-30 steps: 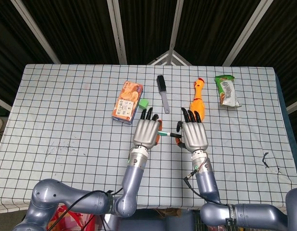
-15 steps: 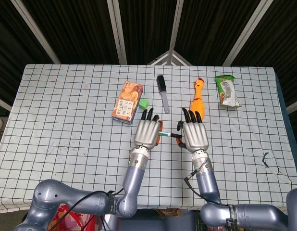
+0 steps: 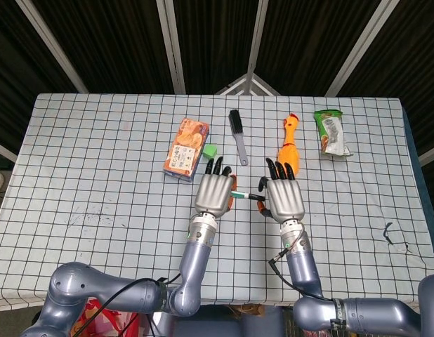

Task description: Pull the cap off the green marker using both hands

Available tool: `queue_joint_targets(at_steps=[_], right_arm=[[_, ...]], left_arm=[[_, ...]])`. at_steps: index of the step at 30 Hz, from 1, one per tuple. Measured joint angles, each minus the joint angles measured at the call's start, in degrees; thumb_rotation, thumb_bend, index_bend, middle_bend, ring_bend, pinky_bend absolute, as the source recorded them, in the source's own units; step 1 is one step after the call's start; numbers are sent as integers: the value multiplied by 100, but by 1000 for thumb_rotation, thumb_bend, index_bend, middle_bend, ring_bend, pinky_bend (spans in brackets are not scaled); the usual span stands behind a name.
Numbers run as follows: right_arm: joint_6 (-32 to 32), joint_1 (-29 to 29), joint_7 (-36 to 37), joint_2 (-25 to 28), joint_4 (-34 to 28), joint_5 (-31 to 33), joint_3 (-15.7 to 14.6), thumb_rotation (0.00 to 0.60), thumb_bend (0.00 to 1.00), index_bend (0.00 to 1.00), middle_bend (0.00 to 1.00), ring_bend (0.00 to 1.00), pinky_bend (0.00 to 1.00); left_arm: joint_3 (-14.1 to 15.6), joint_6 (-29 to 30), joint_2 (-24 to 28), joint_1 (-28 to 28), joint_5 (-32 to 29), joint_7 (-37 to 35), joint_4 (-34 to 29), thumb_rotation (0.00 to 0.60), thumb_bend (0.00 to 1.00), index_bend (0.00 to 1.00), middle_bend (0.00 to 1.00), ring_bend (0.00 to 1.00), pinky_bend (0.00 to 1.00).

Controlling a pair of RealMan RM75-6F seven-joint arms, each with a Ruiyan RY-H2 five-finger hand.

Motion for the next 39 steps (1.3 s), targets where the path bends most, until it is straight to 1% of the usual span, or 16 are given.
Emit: queue_joint_targets(at_steps=[9,17,30,39], right_arm=[[-19,12,-3,-14,22,20,0,600,352,554,48,61,36],[15,2,9,-15,24,3,2,600,352,587,48,61,36],[28,-5,69,-52,53,-118,-10,600,403,696,50,86,36],[84,1,-38,-101,105,-114,-44,600,426,757,77,106,36]], left_arm=[[0,-21,-9,1,5,13,15,600,526,559,234,0,0],[-2,-33,-18,13,15,-3,23,600,526,559,234,0,0],[-13,-37,-31,13,22,18,32,600,526,562,235,0,0],[-15,-22,-32,23,-2,59,5,600,526,562,235,0,0]])
